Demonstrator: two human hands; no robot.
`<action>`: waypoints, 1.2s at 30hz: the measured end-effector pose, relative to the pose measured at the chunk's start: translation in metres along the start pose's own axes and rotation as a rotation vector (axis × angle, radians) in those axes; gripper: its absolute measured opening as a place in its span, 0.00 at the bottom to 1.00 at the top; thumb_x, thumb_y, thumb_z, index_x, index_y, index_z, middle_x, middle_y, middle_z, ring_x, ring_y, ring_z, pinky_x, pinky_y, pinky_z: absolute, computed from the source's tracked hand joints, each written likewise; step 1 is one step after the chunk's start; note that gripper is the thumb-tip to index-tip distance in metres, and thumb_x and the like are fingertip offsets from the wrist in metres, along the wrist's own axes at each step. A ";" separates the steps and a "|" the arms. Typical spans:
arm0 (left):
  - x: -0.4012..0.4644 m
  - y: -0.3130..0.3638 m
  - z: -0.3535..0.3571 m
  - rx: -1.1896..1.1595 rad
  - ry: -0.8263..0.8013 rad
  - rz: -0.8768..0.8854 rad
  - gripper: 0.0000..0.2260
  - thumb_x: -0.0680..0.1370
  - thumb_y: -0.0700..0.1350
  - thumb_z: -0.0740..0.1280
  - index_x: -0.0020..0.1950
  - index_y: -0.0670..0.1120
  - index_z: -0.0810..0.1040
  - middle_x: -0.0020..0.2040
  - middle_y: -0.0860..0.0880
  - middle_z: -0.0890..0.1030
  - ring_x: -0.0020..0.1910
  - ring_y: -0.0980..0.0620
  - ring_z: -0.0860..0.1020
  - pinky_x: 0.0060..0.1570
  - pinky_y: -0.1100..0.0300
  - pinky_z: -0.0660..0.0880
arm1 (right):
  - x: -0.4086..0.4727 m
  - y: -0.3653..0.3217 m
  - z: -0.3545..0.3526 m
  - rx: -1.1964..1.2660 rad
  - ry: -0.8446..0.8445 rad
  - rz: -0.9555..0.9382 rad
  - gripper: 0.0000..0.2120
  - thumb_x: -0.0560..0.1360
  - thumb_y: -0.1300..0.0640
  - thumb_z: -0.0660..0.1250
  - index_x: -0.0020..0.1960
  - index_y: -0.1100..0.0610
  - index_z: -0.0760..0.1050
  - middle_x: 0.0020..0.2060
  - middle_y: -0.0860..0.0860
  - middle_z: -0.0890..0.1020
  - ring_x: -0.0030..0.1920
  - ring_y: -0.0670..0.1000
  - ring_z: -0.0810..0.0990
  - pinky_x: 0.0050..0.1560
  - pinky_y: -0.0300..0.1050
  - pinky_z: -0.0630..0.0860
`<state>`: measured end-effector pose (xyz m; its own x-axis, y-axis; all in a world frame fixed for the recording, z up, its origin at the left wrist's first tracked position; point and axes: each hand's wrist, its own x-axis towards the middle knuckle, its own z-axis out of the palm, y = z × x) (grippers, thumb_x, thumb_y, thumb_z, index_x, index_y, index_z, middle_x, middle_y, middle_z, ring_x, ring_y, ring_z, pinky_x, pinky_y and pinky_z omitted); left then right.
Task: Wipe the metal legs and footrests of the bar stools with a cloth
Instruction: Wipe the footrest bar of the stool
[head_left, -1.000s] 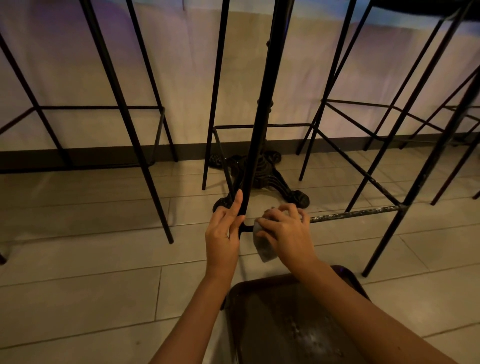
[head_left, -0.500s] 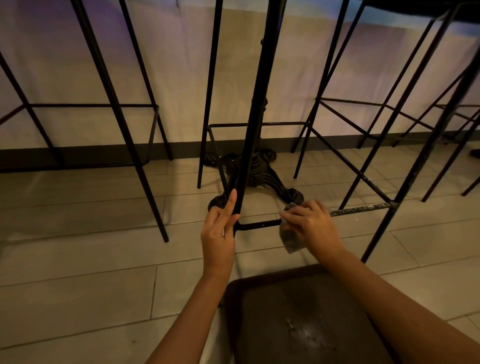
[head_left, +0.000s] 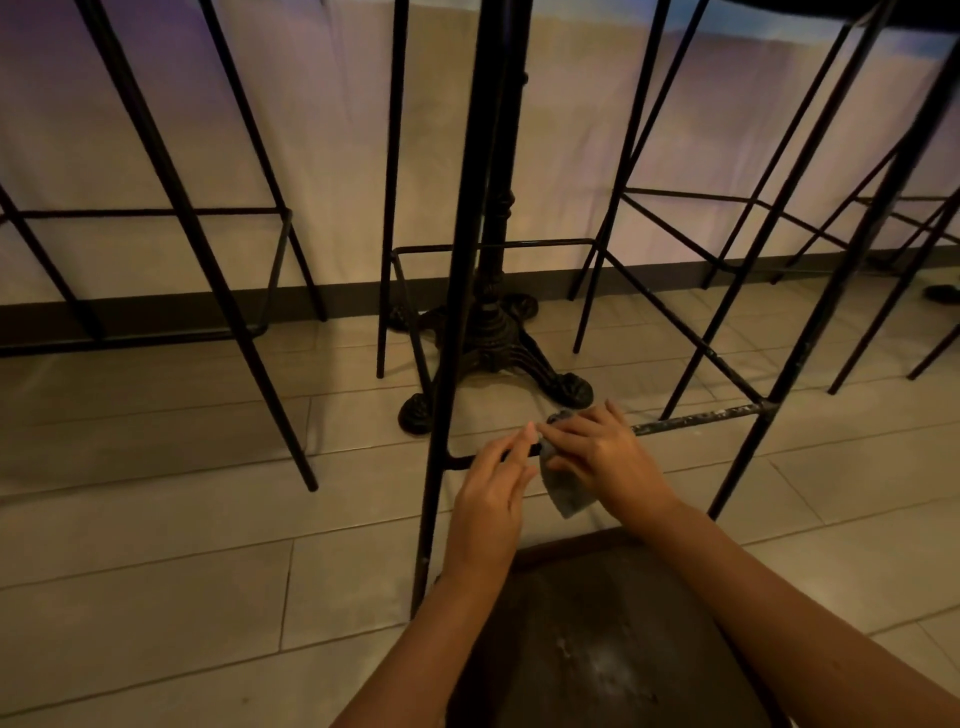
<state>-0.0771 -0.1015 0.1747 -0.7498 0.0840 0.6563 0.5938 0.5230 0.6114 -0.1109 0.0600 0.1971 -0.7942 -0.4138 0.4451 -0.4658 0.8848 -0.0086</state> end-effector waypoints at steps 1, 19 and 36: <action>0.001 -0.001 0.002 0.006 -0.005 -0.029 0.19 0.77 0.47 0.59 0.66 0.42 0.70 0.54 0.44 0.79 0.55 0.56 0.74 0.60 0.68 0.69 | -0.001 0.001 0.000 -0.006 -0.008 -0.004 0.21 0.65 0.59 0.76 0.57 0.56 0.79 0.47 0.53 0.83 0.48 0.58 0.79 0.58 0.65 0.67; 0.022 -0.005 0.005 0.111 -0.009 -0.269 0.05 0.70 0.39 0.71 0.45 0.42 0.83 0.40 0.48 0.78 0.41 0.58 0.74 0.46 0.74 0.69 | -0.010 0.036 -0.002 0.100 0.116 -0.040 0.12 0.66 0.57 0.74 0.49 0.54 0.81 0.44 0.51 0.84 0.46 0.57 0.81 0.61 0.68 0.62; 0.020 0.004 0.007 0.104 0.029 -0.316 0.06 0.70 0.38 0.71 0.46 0.43 0.83 0.39 0.51 0.76 0.43 0.65 0.73 0.48 0.77 0.68 | -0.026 0.077 -0.006 0.063 0.216 -0.076 0.17 0.60 0.63 0.77 0.49 0.57 0.82 0.43 0.53 0.84 0.43 0.56 0.83 0.60 0.68 0.58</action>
<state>-0.0921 -0.0921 0.1875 -0.8828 -0.1197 0.4543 0.2986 0.6036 0.7393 -0.1237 0.1406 0.1897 -0.6572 -0.4174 0.6276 -0.5501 0.8348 -0.0209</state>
